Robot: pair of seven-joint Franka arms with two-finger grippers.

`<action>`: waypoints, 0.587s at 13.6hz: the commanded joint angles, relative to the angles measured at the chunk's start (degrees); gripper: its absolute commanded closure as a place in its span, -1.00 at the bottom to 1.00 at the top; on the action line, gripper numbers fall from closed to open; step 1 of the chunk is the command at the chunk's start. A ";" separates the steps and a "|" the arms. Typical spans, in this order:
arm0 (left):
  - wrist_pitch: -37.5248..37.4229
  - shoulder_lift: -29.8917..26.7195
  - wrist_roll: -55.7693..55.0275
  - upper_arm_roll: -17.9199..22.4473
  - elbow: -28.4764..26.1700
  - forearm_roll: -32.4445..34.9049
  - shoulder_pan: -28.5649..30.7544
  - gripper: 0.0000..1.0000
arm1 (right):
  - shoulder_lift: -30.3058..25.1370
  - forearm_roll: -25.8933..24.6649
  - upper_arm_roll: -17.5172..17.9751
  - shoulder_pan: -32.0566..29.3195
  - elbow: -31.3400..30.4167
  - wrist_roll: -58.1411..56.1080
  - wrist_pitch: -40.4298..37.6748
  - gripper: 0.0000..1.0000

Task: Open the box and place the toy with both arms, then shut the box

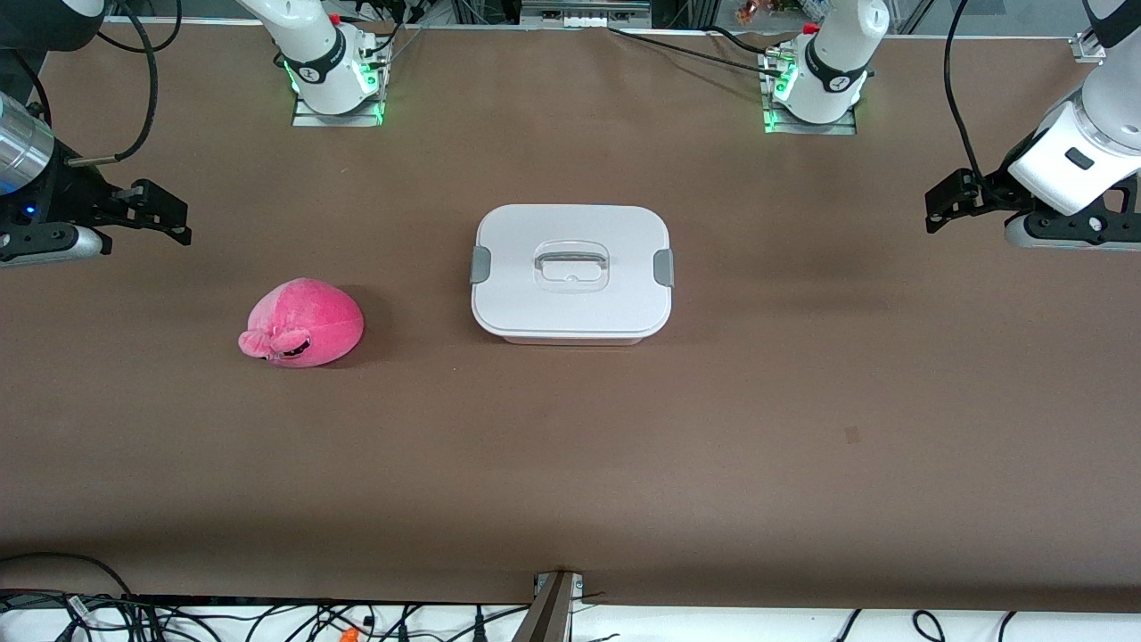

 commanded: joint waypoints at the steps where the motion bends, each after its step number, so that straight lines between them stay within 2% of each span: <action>1: -0.98 0.83 0.30 -0.24 1.63 -1.40 0.22 -1.00 | -1.40 -0.40 0.31 -0.54 -0.81 -0.12 -0.02 -1.00; 8: -1.15 0.83 0.04 -0.24 1.63 -1.49 0.22 -1.00 | -1.40 -0.49 0.22 -0.54 -0.72 -0.21 -0.11 -1.00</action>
